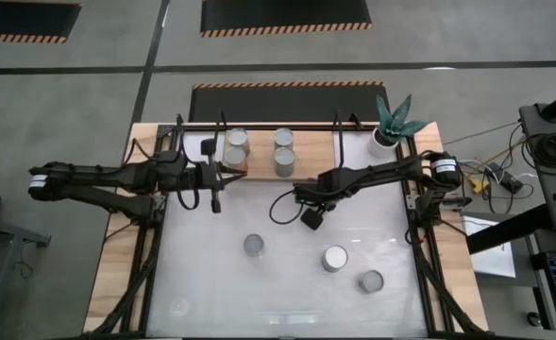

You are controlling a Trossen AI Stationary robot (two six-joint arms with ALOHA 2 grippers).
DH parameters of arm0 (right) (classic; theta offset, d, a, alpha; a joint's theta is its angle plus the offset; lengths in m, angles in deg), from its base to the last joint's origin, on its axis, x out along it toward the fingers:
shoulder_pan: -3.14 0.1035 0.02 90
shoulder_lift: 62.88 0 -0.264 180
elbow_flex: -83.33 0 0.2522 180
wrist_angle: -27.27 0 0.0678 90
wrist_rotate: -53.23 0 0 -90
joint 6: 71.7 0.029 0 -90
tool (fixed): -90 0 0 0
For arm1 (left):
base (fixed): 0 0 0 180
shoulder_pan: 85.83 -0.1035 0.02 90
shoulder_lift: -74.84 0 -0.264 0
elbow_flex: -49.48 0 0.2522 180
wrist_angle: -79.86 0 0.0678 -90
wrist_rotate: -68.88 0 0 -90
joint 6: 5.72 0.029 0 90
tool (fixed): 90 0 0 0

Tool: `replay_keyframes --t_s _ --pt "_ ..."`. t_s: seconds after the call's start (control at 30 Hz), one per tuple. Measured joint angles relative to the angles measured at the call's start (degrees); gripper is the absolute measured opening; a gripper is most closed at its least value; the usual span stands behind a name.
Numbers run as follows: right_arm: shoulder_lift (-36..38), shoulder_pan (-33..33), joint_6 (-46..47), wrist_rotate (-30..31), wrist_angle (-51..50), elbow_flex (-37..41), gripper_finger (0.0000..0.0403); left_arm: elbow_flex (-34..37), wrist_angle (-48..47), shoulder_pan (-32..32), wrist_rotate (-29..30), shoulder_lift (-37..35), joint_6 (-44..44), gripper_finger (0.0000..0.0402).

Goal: Pick and place cans onto a shelf
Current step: Put the canned sliced peaches on the shelf

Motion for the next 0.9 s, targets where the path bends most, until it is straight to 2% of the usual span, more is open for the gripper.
replay_keyframes --t_s 0.33,0.5,0.67,0.8,0.9 --pt "0.1 0.0 0.0 0.0 0.2 -0.6 0.0268 0.0 0.0 0.0 0.0 0.0 0.0 0.0000" --pt "0.1 0.0 -0.3 -0.6 -0.3 -1.3 0.0278 0.0 0.0 0.0 0.0 0.0 0.0 0.0000" --pt "0.4 0.0 -3.2 -0.6 -2.2 -6.3 0.0290 0.0 0.0 0.0 0.0 0.0 0.0 0.0000" --pt "0.4 -0.3 -8.7 -0.1 -6.0 -12.2 0.0291 0.0 0.0 0.0 0.0 0.0 0.0 0.0000" --pt "0.4 -1.0 -15.6 2.7 -9.5 -17.0 0.0291 0.0 0.0 0.0 0.0 0.0 0.0 0.0000"
